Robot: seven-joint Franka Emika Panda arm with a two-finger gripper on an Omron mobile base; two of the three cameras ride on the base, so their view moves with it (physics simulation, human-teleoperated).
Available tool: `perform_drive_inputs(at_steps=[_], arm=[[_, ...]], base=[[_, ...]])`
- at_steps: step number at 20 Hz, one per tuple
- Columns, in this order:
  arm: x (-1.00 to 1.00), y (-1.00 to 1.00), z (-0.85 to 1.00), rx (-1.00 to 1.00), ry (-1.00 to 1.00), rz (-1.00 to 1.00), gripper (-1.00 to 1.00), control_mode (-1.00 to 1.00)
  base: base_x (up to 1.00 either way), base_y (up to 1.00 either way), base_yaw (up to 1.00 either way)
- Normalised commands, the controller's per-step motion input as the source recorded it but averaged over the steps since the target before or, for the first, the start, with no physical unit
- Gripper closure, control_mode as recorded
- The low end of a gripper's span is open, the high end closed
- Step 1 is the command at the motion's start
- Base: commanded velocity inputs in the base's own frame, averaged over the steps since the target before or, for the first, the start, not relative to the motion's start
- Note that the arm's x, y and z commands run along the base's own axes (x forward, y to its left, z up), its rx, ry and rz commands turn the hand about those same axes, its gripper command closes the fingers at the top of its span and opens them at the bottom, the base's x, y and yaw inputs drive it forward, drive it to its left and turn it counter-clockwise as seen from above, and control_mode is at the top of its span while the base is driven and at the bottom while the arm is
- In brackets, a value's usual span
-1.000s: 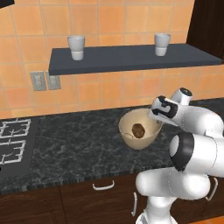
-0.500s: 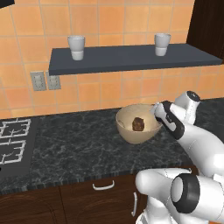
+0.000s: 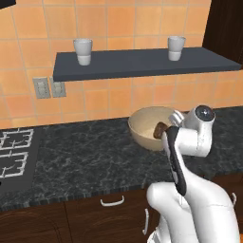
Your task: Open the cabinet, pick up the bread from the cabinet and place it in the basket. Then move the basket to the dining counter.
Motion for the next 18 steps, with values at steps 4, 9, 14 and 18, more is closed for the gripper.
perform_drive_inputs(at_steps=[4, 9, 14, 18], arm=[[-0.66, 0.04, 0.49, 0.00, -0.20, -0.11, 1.00, 1.00], [0.00, 0.00, 0.00, 0.00, 0.00, 0.00, 1.00, 1.00], [0.00, 0.00, 0.00, 0.00, 0.00, 0.00, 1.00, 1.00], [0.00, 0.00, 0.00, 0.00, 0.00, 0.00, 1.00, 1.00]], base=[[-0.25, 0.00, -0.03], [-1.00, -0.13, -0.09], [-0.07, -0.17, -0.89], [0.00, 0.00, -1.00]])
